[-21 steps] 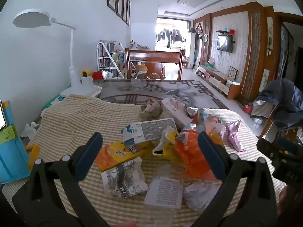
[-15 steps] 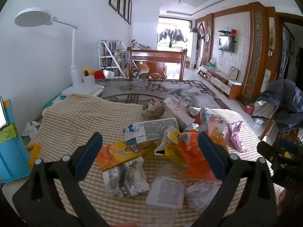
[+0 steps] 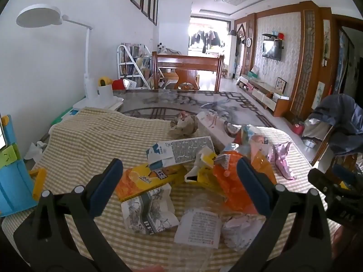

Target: Collect trash

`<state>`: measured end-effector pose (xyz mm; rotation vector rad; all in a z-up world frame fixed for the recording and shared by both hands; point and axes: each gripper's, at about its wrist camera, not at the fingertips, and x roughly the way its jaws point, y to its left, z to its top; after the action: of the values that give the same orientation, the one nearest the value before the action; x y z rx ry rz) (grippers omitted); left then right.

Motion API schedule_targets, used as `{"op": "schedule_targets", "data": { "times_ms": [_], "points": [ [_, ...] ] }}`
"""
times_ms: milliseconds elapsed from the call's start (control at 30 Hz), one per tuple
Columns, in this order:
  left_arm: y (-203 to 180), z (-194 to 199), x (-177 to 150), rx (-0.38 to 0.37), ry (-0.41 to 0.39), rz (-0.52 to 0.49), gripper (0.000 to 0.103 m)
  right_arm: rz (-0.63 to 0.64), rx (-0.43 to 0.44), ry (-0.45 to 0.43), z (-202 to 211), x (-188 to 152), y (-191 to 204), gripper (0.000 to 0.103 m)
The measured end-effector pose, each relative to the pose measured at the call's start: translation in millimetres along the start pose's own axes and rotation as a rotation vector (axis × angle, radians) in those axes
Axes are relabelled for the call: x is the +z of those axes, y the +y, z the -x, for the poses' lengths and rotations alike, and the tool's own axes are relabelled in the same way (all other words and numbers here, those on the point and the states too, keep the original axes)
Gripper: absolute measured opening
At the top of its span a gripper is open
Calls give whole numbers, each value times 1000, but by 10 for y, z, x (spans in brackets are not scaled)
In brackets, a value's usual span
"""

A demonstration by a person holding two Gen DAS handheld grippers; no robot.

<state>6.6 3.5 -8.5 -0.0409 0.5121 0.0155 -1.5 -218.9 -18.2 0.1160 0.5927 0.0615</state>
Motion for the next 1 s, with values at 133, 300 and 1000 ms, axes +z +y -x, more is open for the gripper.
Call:
{"op": "schedule_targets", "data": {
  "times_ms": [133, 300, 1000],
  "points": [
    [3, 2, -3, -6, 4, 3, 98, 6, -5, 8, -17, -2, 18, 96],
    [15, -7, -7, -11, 14, 9, 98, 10, -8, 15, -32, -11, 20, 96],
    [25, -36, -34, -19, 36, 17, 98, 12, -9, 34, -72, -50, 17, 96]
  ]
}}
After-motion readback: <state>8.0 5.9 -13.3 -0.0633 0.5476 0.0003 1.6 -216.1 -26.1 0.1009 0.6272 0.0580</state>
